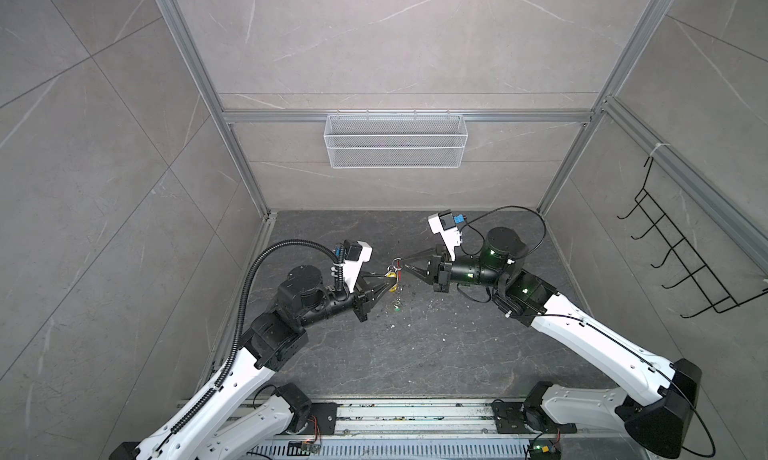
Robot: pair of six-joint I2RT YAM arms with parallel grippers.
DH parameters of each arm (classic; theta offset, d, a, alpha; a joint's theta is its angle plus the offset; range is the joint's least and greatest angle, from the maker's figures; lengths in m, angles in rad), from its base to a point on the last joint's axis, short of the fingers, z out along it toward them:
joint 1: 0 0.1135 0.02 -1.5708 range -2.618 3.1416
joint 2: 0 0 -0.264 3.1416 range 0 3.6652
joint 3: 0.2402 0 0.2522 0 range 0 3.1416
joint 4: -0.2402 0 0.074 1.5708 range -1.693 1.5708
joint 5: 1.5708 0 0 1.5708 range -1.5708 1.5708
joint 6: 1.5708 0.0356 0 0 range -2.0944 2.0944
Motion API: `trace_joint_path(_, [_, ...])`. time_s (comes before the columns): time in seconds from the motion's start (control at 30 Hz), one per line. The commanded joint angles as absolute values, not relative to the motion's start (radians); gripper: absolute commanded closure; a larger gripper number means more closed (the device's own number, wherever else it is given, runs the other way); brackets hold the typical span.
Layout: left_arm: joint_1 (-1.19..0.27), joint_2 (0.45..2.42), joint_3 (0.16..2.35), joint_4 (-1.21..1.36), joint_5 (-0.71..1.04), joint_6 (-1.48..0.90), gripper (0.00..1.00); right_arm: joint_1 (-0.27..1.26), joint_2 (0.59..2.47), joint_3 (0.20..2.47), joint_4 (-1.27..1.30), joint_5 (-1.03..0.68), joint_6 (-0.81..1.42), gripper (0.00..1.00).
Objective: Remove the keys from the keyring
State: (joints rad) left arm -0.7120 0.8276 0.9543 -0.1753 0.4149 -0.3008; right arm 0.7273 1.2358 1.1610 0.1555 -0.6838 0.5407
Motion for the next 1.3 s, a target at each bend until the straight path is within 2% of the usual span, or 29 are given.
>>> trace_joint_path(0.0, [-0.723,0.833,0.959,-0.197,0.514,-0.324,1.00,0.710,1.237,1.163,0.290,-0.604,0.572,1.00])
trace_joint_path(0.2, [-0.723,0.867,0.976,-0.195,0.602,-0.332,1.00,0.712,1.252,1.165,0.307,-0.609,0.585,1.00])
trace_joint_path(0.4, [-0.723,0.858,0.995,-0.251,0.560,-0.322,1.00,0.711,1.249,1.181,0.256,-0.646,0.551,1.00])
trace_joint_path(0.57, [-0.723,0.826,0.998,-0.282,0.526,-0.305,0.75,0.711,1.241,1.197,0.188,-0.687,0.504,1.00])
trace_joint_path(0.7, [-0.724,0.798,1.011,-0.325,0.484,-0.277,0.65,0.711,1.221,1.198,0.135,-0.698,0.463,1.00])
trace_joint_path(0.8, [-0.723,0.769,1.025,-0.349,0.452,-0.256,0.61,0.710,1.210,1.204,0.106,-0.722,0.439,1.00])
trace_joint_path(0.9, [-0.722,0.753,1.053,-0.361,0.446,-0.229,0.62,0.710,1.207,1.210,0.080,-0.767,0.413,1.00])
trace_joint_path(1.07, [-0.716,0.815,1.117,-0.332,0.534,-0.208,0.64,0.709,1.210,1.208,0.085,-0.879,0.380,1.00])
trace_joint_path(1.27, [-0.706,0.869,1.144,-0.296,0.604,-0.225,0.68,0.709,1.191,1.195,0.086,-0.877,0.368,1.00])
